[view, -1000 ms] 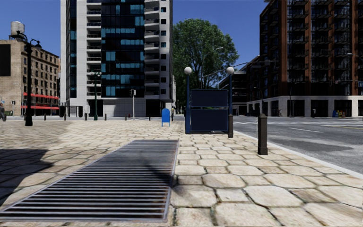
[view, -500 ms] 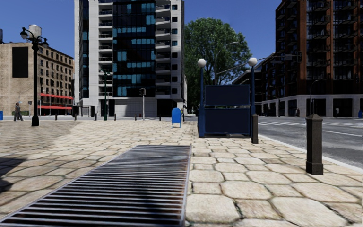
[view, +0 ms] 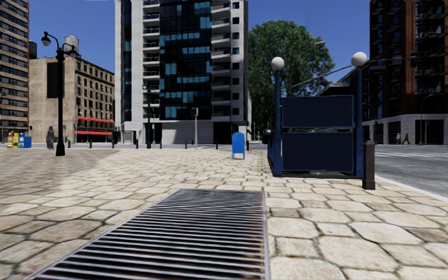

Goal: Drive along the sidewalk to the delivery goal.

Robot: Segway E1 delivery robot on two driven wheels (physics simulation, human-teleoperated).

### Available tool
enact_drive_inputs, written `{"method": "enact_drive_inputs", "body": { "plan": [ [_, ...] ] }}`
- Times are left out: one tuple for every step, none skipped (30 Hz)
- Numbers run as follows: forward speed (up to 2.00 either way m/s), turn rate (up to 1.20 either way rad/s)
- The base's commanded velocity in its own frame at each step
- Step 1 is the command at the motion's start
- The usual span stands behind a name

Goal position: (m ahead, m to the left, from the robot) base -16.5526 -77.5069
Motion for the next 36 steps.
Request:
{"method": "enact_drive_inputs", "body": {
  "plan": [
    [2.00, 0.32],
    [2.00, 0.32],
    [2.00, 0.32],
    [2.00, 0.32],
    [2.00, 0.32],
    [2.00, 0.32],
    [2.00, 0.32],
    [2.00, 0.32],
    [2.00, 0.32],
    [2.00, 0.32],
    [2.00, 0.32],
    [2.00, 0.32],
    [2.00, 0.32],
    [2.00, 0.32],
    [2.00, 0.32],
    [2.00, 0.32],
    [2.00, 0.32],
    [2.00, 0.32],
    [2.00, 0.32],
    [2.00, 0.32],
    [2.00, 0.32],
    [2.00, 0.32],
    [2.00, 0.32],
    [2.00, 0.32],
    [2.00, 0.32],
    [2.00, 0.32],
    [2.00, 0.31],
    [2.00, 0.18],
    [2.00, 0.08],
    [2.00, 0.04],
    [2.00, 0.02],
    [2.00, 0.02],
    [2.00, 0.00],
    [2.00, 0.00],
    [2.00, 0.00],
    [2.00, 0.00]
  ]
}}
